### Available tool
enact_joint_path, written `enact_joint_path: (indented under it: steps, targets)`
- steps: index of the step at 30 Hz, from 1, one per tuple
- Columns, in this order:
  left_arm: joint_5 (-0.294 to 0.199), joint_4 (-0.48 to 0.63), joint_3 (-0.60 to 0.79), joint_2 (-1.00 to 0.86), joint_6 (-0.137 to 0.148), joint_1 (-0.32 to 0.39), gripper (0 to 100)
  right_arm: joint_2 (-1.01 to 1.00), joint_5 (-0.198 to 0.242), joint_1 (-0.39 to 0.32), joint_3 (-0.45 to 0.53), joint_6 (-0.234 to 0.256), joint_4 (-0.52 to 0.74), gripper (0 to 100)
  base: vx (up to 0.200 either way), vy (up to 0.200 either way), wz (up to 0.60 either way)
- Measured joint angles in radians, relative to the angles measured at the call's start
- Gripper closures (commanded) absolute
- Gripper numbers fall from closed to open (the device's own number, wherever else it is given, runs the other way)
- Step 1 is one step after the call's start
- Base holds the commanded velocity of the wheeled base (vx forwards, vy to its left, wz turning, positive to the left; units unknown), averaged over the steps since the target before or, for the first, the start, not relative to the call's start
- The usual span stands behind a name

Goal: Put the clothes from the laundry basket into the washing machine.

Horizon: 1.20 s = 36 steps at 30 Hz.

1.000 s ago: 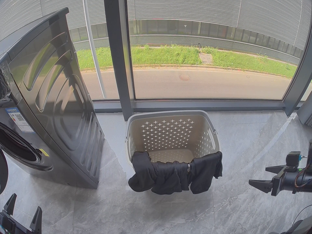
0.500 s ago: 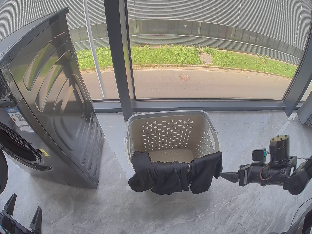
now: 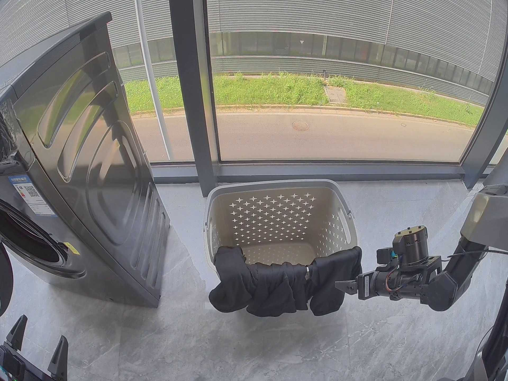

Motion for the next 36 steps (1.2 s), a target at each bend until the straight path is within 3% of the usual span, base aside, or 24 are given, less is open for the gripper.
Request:
enact_joint_path:
  steps: [33, 34, 36]
  targets:
    - [0.001, 0.000, 0.000, 0.000, -0.002, 0.000, 0, 0.206, -0.011, -0.002, -0.232, 0.006, -0.003, 0, 0.000, 0.000, 0.00]
    - [0.001, 0.000, 0.000, 0.000, -0.002, 0.000, 0, 0.208, -0.011, -0.002, -0.233, 0.007, -0.004, 100, 0.000, 0.000, 0.00]
    - [0.001, 0.000, 0.000, 0.000, -0.002, 0.000, 0, 0.212, -0.013, -0.003, -0.235, 0.008, -0.004, 100, 0.000, 0.000, 0.00]
